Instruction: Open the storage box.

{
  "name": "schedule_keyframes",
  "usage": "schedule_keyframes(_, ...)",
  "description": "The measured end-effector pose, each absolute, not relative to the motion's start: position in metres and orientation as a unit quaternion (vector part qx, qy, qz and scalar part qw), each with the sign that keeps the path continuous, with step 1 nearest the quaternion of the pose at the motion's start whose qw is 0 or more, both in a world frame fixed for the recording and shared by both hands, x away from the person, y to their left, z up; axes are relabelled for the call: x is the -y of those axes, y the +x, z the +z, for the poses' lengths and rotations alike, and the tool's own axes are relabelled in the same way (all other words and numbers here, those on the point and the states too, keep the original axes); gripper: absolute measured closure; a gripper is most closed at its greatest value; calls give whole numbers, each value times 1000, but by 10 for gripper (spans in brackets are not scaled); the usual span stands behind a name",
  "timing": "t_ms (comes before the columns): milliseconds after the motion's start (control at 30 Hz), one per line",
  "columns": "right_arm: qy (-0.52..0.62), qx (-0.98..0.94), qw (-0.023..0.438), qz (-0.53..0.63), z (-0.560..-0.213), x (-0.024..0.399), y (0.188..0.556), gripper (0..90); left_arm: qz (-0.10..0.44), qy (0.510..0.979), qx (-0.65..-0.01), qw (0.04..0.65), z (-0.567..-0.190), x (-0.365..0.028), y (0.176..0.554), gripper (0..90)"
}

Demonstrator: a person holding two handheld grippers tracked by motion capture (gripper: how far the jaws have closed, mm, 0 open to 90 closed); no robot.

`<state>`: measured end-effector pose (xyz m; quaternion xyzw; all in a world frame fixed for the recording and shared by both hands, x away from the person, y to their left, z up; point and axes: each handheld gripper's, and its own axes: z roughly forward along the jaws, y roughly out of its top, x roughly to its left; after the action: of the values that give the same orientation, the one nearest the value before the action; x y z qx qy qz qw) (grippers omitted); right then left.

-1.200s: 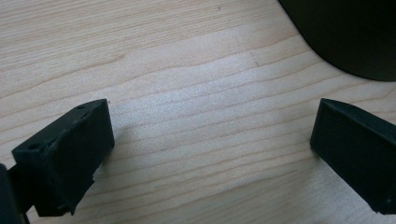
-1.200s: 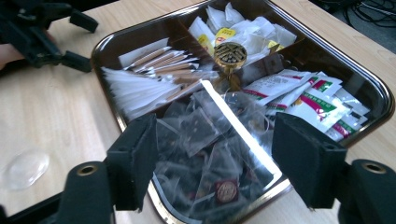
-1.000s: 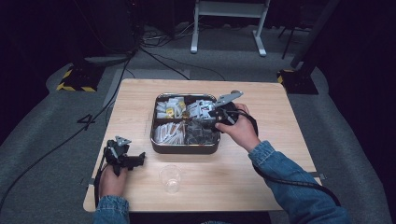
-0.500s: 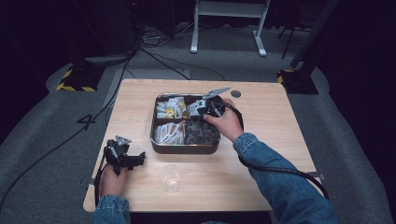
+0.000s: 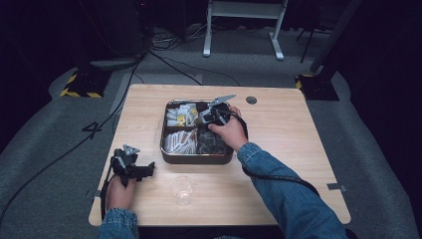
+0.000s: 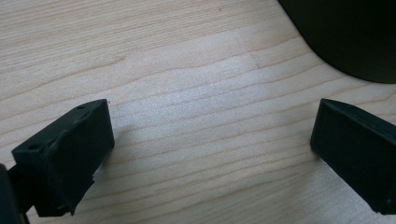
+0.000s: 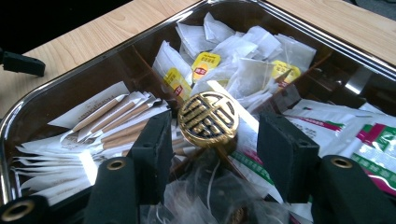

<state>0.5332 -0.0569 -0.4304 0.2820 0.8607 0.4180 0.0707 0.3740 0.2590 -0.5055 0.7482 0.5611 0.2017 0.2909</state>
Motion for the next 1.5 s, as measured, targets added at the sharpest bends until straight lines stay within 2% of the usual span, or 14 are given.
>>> schedule_keyframes(200,280,-861,82,417,-436,45,532,523,202,748,-561,291,-506,-259,374,0)
schedule_keyframes(367,282,-861,98,412,-442,39,529,522,202,748,-561,291,-506,-259,374,0)
schedule_keyframes(567,283,-863,111,404,-443,38,529,567,202,748,-561,291,-506,-259,374,0)
schedule_keyframes(933,279,-865,130,397,-443,34,528,582,202,748,-561,291,-506,-259,374,0)
schedule_keyframes(1500,282,-861,126,404,-442,35,528,588,202,748,-561,291,-505,-259,374,0)
